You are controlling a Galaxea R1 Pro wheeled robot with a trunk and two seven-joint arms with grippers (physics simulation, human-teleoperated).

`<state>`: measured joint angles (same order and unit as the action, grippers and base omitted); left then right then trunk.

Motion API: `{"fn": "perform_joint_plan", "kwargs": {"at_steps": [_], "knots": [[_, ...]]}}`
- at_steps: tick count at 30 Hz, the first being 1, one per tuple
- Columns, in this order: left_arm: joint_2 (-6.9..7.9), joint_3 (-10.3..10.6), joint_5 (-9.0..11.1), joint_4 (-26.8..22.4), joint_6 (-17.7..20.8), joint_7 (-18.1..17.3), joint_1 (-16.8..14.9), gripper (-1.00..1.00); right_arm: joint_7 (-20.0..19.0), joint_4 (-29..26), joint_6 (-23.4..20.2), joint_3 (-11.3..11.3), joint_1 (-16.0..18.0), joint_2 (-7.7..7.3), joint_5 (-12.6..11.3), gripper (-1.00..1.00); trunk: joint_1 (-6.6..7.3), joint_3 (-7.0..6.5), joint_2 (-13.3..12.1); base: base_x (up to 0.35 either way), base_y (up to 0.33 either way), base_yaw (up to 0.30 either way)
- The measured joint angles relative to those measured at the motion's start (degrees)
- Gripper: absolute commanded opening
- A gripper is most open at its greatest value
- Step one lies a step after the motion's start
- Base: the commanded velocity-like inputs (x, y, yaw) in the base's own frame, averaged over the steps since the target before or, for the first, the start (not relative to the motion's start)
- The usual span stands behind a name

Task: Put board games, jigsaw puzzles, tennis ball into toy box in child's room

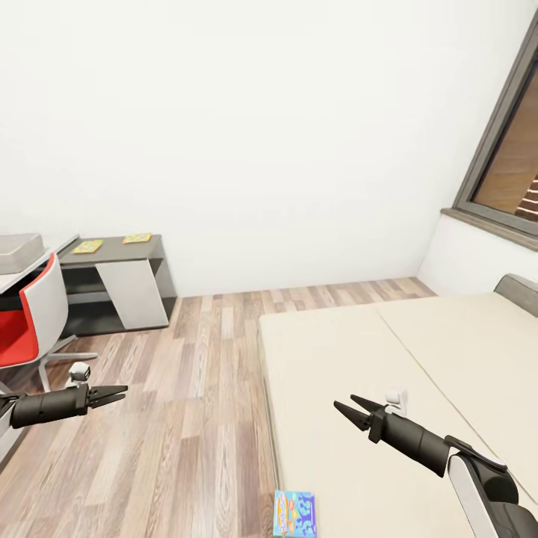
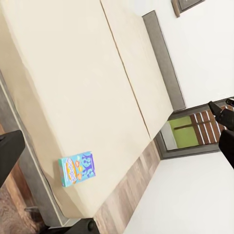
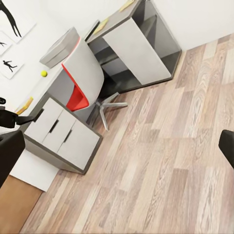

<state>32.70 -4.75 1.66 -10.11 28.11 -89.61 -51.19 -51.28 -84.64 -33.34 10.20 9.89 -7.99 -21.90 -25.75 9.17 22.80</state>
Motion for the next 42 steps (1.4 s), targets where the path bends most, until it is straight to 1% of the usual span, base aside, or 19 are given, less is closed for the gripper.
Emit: {"fn": "perform_joint_plan", "kwargs": {"at_steps": [11, 42], "knots": [[0.00, 0.0, 0.0, 0.0, 0.0, 0.0, 0.0, 1.00, 0.0, 0.0, 0.0, 0.0, 0.0, 0.00, 0.0, 1.00, 0.00, -0.23, 0.0, 0.000, 0.000, 0.000], [-0.09, 0.1, 0.0, 0.0, -0.1, 0.3, 0.0, 1.00, 0.4, 0.4, -0.1, 0.3, 0.0, 0.00, 0.1, 1.00, 0.00, -0.25, 0.0, 0.000, 0.000, 0.000]]}}
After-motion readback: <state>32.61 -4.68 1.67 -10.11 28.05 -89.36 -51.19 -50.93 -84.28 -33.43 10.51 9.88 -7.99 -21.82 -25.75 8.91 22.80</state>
